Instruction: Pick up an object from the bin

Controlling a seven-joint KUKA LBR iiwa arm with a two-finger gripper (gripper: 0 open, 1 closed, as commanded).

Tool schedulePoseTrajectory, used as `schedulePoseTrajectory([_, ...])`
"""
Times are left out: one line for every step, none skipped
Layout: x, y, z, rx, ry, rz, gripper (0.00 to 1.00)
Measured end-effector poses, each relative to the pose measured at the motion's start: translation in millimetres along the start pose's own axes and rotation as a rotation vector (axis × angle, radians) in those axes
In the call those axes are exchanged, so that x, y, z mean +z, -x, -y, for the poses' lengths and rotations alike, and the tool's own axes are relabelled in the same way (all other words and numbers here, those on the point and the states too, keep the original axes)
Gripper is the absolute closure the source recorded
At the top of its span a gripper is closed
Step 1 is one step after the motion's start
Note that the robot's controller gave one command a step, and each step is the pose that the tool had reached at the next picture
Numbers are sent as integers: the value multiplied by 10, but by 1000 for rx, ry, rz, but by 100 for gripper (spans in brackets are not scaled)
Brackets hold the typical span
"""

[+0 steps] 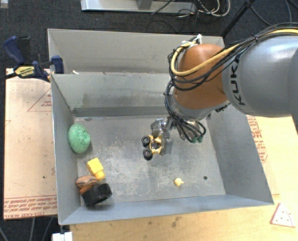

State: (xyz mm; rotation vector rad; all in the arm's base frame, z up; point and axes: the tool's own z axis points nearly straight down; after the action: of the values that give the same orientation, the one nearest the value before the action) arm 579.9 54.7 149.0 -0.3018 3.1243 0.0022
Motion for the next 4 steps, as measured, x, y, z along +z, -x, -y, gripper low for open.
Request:
schedulePoseTrajectory([0,0,1,0,0,0,100])
schedulePoseTrajectory([-16,4,0,0,0,-3,100])
schedulePoseTrajectory([-619,-349,14,-185,0,-1,100])
schedulePoseTrajectory([-619,-350,15,-185,0,-1,0])
